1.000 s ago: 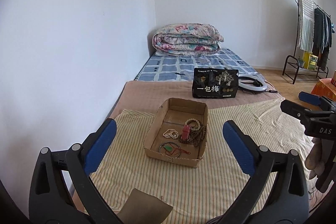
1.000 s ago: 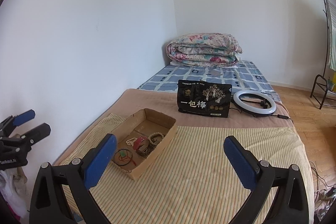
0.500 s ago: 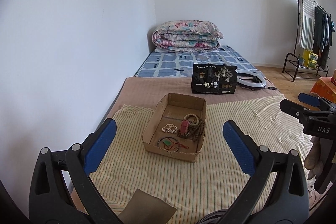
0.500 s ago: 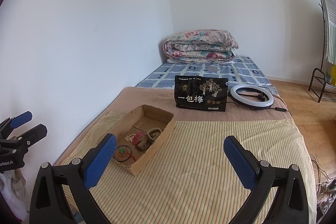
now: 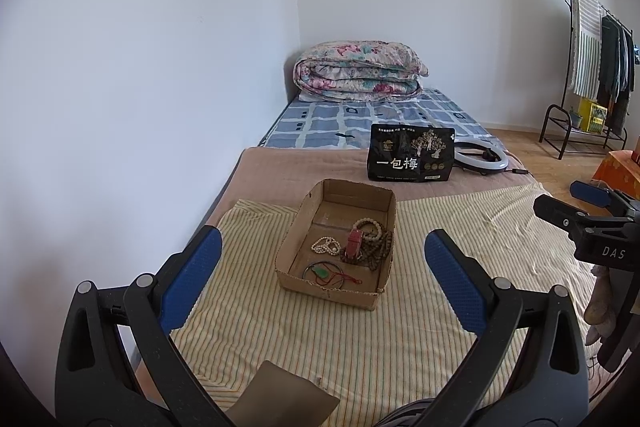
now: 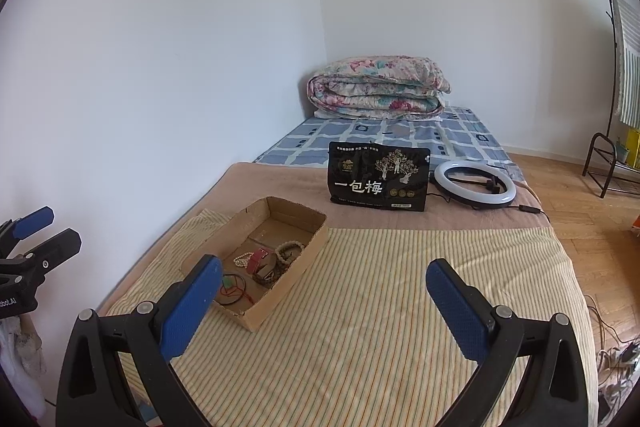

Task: Organize jewelry

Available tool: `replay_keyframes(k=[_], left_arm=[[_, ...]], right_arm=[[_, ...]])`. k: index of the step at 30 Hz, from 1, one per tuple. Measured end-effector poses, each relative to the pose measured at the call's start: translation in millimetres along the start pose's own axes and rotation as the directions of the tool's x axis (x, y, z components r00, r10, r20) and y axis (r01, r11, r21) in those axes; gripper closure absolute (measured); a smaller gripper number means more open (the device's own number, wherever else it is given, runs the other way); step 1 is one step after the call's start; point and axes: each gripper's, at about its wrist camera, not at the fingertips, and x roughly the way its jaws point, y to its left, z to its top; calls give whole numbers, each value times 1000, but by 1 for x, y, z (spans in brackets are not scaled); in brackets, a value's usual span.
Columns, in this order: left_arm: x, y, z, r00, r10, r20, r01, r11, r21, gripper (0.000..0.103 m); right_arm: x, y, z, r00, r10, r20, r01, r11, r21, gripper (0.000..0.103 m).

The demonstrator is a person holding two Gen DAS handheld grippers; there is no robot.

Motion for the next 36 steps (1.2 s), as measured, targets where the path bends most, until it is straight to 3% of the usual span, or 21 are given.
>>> replay_keyframes(k=[36], left_arm=[[-1, 5, -1, 1000, 3, -6, -3, 1000, -1, 0]], right_arm=[[-4, -4, -6, 1000, -4, -16, 5, 1000, 18, 0]])
